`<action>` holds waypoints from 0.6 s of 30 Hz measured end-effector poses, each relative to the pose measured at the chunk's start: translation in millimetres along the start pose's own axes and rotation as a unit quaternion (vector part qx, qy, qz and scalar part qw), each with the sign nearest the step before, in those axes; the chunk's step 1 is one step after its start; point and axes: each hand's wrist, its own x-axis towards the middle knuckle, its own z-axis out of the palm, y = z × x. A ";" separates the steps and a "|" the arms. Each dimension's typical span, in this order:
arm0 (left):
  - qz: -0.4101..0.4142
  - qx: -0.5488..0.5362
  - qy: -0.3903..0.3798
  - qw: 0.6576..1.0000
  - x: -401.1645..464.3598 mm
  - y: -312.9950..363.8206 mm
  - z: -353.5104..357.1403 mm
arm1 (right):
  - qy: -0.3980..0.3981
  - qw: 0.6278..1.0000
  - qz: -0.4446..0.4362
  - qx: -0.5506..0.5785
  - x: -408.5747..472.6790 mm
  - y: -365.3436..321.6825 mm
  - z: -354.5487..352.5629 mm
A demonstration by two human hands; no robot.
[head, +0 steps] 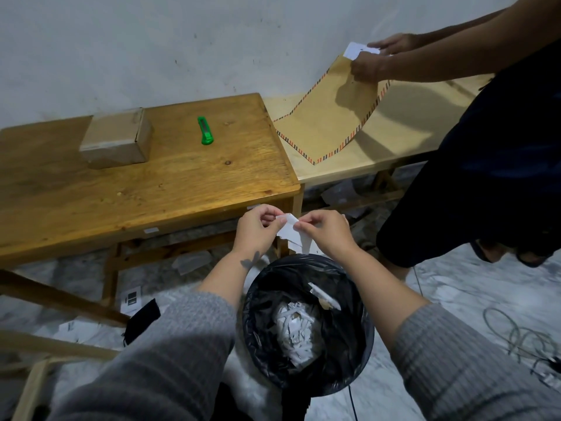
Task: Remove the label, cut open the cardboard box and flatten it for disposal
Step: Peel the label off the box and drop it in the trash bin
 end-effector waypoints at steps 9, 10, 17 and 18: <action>0.072 0.132 -0.073 0.986 -0.3 14.2 6.5 | -0.041 0.998 -0.046 -0.021 3.2 -1.6 -16.3; 0.066 0.133 -0.071 0.986 -0.5 14.0 8.9 | -0.036 0.998 -0.046 -0.023 3.9 -0.7 -16.3; 0.001 0.084 -0.056 0.995 1.1 14.4 19.5 | 0.009 0.989 -0.101 -0.104 0.4 3.7 -11.2; -0.024 0.059 -0.050 0.997 2.1 15.9 20.9 | 0.031 0.985 -0.123 -0.120 -1.7 1.9 -9.5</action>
